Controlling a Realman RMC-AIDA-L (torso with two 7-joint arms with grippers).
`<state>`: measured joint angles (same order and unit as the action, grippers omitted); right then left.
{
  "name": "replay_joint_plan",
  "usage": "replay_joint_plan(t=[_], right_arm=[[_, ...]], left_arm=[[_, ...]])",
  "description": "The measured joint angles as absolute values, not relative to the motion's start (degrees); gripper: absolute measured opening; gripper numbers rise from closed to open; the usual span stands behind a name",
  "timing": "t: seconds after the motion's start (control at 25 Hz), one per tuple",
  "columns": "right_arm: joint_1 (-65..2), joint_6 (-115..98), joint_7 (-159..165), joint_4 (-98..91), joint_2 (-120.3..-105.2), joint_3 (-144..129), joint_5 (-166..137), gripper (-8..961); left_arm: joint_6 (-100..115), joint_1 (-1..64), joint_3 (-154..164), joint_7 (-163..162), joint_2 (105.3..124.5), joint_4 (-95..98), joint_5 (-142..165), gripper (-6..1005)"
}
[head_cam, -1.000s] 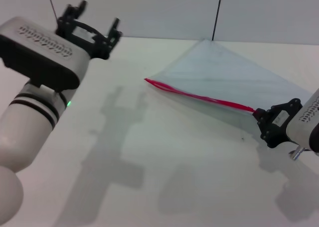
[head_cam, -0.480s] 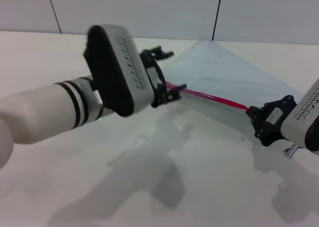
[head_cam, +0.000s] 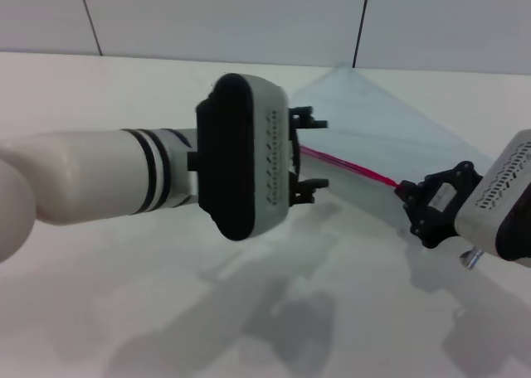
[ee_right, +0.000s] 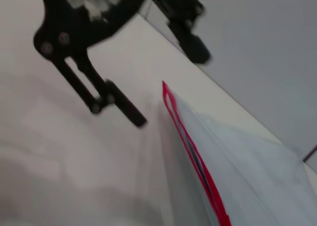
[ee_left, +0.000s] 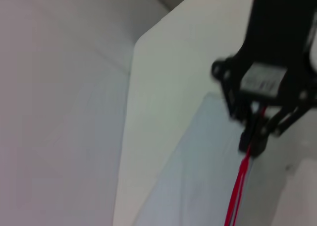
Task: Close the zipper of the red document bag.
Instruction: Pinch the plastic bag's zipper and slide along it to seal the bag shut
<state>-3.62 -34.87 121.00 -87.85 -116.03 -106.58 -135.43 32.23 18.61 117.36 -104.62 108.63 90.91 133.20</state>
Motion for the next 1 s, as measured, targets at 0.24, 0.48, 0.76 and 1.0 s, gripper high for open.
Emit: replay_joint_plan(t=[0.24,0.48,0.76,1.0], right_arm=[[-3.7,-36.1,117.0,-89.4,-116.01,-106.7,-131.1,30],[-3.8,-37.4,114.9,-91.1,-115.93,-106.3,-129.3,33],[-3.8,-37.8,113.9,-91.2,-115.93,-105.7,-129.2,37],[-3.6,-38.6,113.0,-91.5,-115.93,-104.3,-128.4,40]], left_arm=[[36.6,19.1,117.4,-99.5,108.37,94.8,133.2,740],[38.6,20.0,117.3,-97.6,108.33,95.9,133.2,740],[38.7,20.1,117.0,-96.4,108.21,96.7,133.3,741],[38.7,19.6,116.9,-96.4,108.13,97.3,133.0,712]])
